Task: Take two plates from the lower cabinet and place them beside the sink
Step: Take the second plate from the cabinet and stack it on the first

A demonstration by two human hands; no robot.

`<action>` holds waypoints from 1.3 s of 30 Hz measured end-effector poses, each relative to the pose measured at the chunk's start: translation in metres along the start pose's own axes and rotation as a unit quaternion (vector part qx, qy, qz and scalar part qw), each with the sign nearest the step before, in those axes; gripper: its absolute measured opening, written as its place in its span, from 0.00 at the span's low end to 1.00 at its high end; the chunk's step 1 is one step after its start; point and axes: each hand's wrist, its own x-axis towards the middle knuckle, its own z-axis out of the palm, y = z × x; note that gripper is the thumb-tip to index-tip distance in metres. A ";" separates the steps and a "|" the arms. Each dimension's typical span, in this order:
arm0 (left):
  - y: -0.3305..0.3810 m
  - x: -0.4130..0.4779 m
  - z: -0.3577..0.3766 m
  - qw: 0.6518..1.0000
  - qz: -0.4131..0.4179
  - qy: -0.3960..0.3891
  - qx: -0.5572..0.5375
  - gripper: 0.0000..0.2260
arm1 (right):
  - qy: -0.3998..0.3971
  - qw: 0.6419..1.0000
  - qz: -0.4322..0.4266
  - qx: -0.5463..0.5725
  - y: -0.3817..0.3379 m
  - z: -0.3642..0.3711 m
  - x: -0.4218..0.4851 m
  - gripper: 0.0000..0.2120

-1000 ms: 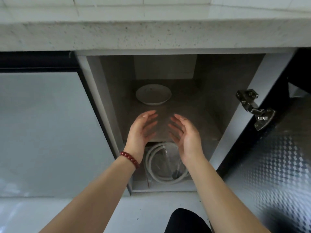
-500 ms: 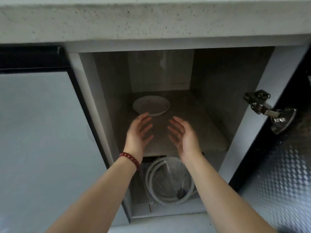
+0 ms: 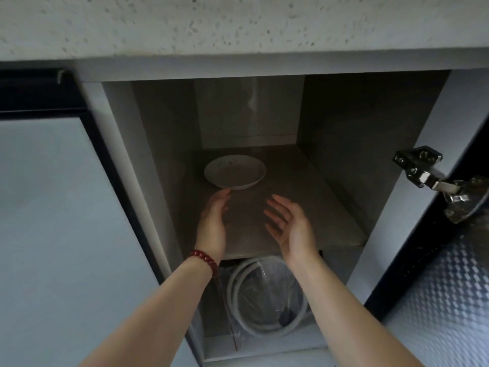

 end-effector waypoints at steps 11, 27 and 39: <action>-0.027 0.039 0.014 0.729 0.217 -0.124 0.637 0.31 | 0.021 0.999 -0.027 0.012 -0.010 -0.029 -0.012 0.16; -0.039 0.091 0.042 0.667 0.119 -0.147 0.720 0.26 | 0.059 0.995 -0.053 0.055 -0.027 -0.062 -0.033 0.16; -0.032 0.064 0.041 0.667 0.131 -0.170 0.713 0.29 | 0.066 0.996 -0.048 0.048 -0.026 -0.062 -0.041 0.17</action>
